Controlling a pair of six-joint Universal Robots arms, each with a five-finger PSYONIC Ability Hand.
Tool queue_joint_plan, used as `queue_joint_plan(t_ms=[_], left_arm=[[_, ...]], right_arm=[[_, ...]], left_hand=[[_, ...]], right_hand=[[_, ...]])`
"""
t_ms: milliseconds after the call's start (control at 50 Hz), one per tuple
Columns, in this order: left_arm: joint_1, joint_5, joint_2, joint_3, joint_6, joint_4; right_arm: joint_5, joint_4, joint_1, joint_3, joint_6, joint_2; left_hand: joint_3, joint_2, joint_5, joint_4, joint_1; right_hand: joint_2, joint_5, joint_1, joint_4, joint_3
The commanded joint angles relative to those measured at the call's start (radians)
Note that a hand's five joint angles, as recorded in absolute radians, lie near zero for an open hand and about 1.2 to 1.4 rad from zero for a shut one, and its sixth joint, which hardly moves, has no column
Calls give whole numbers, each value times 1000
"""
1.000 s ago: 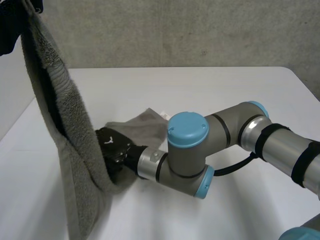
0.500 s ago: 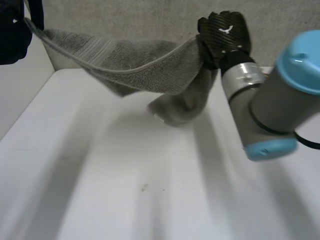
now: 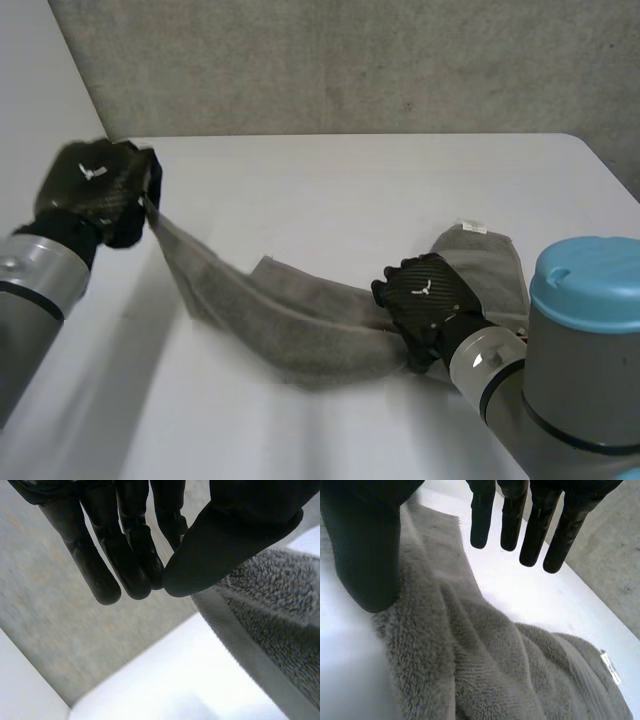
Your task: Fold the laundry
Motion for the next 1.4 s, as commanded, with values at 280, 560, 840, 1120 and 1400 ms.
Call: queue_joint_plan(t_ms=[280,560,840,1120,1400], left_arm=[[2,-5,-15,-12,-5,-4],[20,-5,-13,-18,-5,-4],[20,-5,5,-29,-5,-4],[20,-5,5,-34,-5,-4],[20,-5,10,-32,-5,-4]], right_arm=[[-128,143,-345,12,199,-177],[-280,189,-489,222,170,-206],[-312,174,-486,306,168,-185],[-303,71,-474,301,176,-59],[-297,-10,-425,274,220,-27]], left_hand=[[179,178,182,178,218],[179,178,182,178,218],[179,178,182,178,218],[179,178,182,178,218],[179,178,182,178,218]], right_hand=[[100,110,150,105,107],[320,330,371,325,327],[347,356,397,351,353],[358,368,409,363,365],[532,541,582,536,538]])
